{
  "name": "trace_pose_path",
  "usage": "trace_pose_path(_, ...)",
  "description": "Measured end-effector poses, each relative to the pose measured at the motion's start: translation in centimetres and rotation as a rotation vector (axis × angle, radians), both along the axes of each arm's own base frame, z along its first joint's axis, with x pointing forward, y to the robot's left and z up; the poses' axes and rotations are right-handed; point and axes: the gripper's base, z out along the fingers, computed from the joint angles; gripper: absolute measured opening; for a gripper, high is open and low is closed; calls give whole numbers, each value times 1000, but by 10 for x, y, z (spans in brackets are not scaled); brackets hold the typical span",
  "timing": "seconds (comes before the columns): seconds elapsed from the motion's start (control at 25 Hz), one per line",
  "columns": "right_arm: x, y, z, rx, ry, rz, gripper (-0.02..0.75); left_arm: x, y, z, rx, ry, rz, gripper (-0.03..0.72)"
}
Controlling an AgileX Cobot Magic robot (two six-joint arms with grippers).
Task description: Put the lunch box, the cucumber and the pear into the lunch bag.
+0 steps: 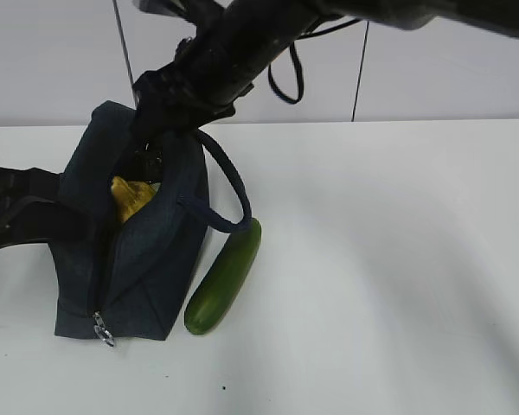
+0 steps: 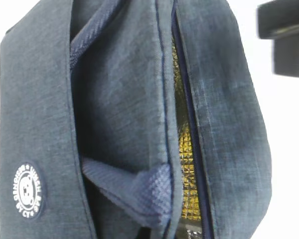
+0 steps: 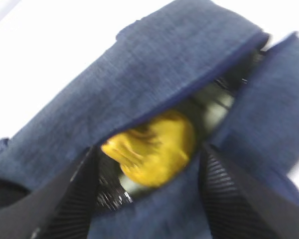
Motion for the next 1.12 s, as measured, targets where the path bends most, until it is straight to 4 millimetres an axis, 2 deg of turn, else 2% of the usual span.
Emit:
trace_pose_path(0.16,-6,-25,21,-115,0,-20,426,0,0,0,0,0,0,-18)
trace_pose_path(0.28,-9,-39,18,-231,66,-52,333,0,0,0,0,0,0,-18)
trace_pose_path(0.36,-9,-43,16,-279,71,-72,263,0,0,0,0,-1,1,-18)
trace_pose_path(0.48,-9,-44,13,-289,98,-97,205,0,0,0,2,-2,2,-18)
trace_pose_path(0.76,-10,-44,13,-259,179,-201,188,0,0,0,3,-3,3,-18)
trace_pose_path(1.12,-9,-45,13,-254,206,-247,188,1,1,0,10,-14,1,-18)
